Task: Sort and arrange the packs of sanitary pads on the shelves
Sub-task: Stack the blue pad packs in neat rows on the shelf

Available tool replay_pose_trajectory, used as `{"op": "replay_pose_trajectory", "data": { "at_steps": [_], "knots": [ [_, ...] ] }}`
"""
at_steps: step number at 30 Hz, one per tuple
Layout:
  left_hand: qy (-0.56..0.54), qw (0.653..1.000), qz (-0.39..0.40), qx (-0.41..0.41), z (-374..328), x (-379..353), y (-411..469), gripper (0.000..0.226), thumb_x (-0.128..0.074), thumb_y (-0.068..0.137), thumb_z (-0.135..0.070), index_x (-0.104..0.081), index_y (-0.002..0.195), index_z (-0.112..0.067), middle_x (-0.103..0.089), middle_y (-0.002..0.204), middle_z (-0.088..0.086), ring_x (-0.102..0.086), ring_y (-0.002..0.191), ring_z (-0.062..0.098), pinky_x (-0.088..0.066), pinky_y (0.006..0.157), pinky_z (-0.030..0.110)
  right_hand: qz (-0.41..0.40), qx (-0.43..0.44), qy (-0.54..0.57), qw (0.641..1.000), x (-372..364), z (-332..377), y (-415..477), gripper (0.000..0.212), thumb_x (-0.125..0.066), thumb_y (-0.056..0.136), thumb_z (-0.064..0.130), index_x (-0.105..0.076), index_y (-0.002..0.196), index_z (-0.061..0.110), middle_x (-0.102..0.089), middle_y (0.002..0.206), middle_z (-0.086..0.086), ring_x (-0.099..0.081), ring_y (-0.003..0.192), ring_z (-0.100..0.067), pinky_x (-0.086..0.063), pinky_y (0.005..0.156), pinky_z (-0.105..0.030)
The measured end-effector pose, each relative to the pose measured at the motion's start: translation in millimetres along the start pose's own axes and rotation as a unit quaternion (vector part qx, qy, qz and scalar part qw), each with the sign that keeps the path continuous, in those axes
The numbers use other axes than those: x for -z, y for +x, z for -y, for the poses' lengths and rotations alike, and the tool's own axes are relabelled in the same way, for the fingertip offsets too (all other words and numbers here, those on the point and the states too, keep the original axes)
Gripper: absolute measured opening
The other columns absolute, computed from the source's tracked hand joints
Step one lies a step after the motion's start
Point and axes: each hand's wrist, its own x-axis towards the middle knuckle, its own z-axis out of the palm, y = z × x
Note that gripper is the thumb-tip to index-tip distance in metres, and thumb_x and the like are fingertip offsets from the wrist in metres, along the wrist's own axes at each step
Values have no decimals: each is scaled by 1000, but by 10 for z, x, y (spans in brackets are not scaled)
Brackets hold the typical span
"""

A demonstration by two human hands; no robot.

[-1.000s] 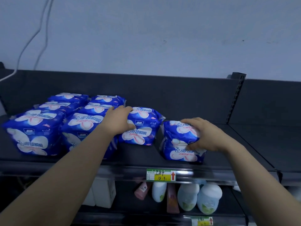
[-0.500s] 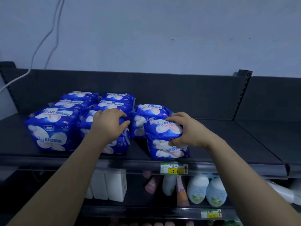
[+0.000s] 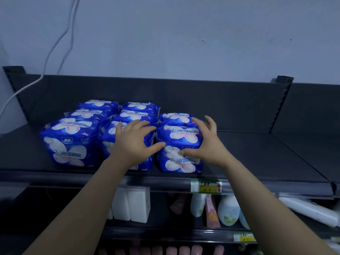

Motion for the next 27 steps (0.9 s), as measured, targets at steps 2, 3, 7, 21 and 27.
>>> {"op": "replay_pose_trajectory", "data": {
  "at_steps": [2, 3, 7, 21, 27],
  "knots": [
    [1, 1000, 13, -7, -37, -20, -4, 94, -23, 60, -90, -52, 134, -40, -43, 146, -16, -28, 141, 11, -1, 116, 54, -1, -41, 44, 998, 47, -38, -23, 112, -89, 61, 41, -20, 150, 34, -9, 154, 12, -32, 133, -10, -46, 99, -29],
    [4, 1000, 18, -9, -42, -31, -3, 93, -21, 60, -90, -51, 134, -42, -44, 145, -18, -27, 142, 10, 0, 117, 54, 6, -58, 59, 997, 49, -60, -23, 113, -89, 61, 42, -20, 150, 33, -18, 153, 9, -38, 130, -10, -47, 99, -32],
    [1, 1000, 8, -15, -19, -80, 1, 87, -18, 65, -87, -52, 131, -42, -50, 138, -22, -31, 139, 8, 0, 116, 51, 33, -76, 60, 995, -50, -102, 30, 105, -85, 68, 40, -21, 151, 28, -27, 151, 6, -46, 126, -13, -51, 98, -41],
    [-17, 1000, -10, -15, -71, 13, -87, 50, -53, 88, -62, -58, 129, -33, -55, 136, -15, -35, 138, 12, -3, 117, 51, 11, -56, -23, 998, 55, 44, 35, 97, -83, 68, 48, -32, 148, 28, -33, 149, 5, -42, 129, -12, -45, 99, -29],
    [-14, 991, -104, -84, -94, 129, -223, 49, -50, 82, -52, -71, 106, -16, -71, 107, 1, -65, 104, 25, -47, 93, 54, -49, 65, -183, 980, 142, 231, -210, 64, -71, 83, 42, -48, 140, 23, -39, 150, 3, -37, 136, -14, -34, 110, -32]
  ]
}}
